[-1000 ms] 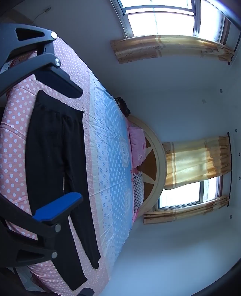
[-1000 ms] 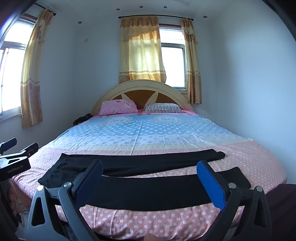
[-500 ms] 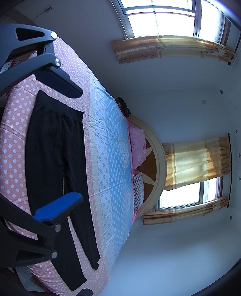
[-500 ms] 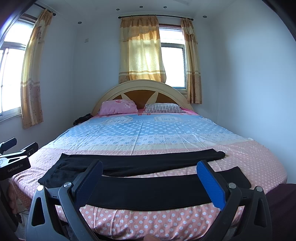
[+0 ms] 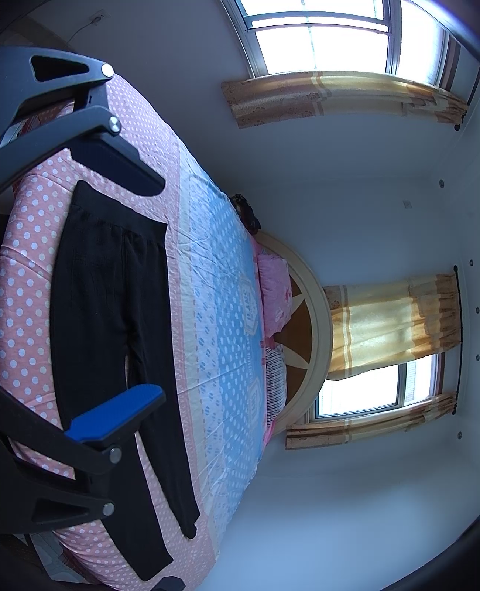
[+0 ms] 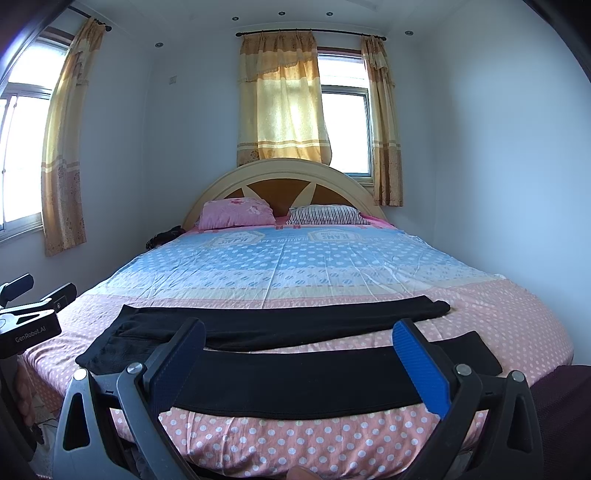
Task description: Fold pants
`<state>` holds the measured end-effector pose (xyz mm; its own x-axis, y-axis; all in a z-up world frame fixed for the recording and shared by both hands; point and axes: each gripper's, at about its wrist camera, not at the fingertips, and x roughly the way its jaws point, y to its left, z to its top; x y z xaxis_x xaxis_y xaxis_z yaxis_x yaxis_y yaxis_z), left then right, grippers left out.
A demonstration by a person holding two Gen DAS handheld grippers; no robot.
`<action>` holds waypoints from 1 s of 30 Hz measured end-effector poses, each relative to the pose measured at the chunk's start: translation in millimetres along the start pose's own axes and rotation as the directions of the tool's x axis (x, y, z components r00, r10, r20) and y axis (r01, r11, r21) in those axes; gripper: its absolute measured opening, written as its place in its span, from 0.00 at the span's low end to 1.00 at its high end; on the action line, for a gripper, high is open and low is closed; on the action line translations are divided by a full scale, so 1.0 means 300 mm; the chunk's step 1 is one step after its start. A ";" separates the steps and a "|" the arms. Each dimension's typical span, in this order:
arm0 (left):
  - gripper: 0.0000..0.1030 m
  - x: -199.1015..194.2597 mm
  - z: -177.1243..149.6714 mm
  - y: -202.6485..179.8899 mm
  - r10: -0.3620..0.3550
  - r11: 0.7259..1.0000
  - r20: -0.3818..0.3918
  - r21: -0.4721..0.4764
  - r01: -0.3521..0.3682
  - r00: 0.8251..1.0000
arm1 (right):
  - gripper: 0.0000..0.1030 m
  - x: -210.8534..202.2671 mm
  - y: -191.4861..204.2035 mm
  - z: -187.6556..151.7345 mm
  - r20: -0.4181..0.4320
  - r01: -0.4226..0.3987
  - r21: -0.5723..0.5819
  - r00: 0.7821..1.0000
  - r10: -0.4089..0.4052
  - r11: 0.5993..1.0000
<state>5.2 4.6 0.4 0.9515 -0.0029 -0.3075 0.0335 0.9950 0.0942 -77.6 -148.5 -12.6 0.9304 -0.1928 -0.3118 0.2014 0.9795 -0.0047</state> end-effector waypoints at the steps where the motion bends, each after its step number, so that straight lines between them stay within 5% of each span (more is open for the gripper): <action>1: 1.00 -0.001 -0.001 -0.003 0.002 1.000 0.000 0.000 -0.002 1.000 | 0.99 0.000 0.000 0.000 0.000 0.000 0.000 1.000 0.000 1.000; 30: 1.00 0.002 -0.003 0.001 0.000 1.000 -0.001 0.000 0.000 1.000 | 0.99 0.003 -0.003 -0.009 -0.001 0.001 -0.002 1.000 -0.001 1.000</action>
<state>5.7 4.9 -0.7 0.9511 -0.0029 -0.3088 0.0337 0.9950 0.0945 -77.8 -149.4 -15.5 0.9299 -0.1938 -0.3127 0.2018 0.9794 -0.0070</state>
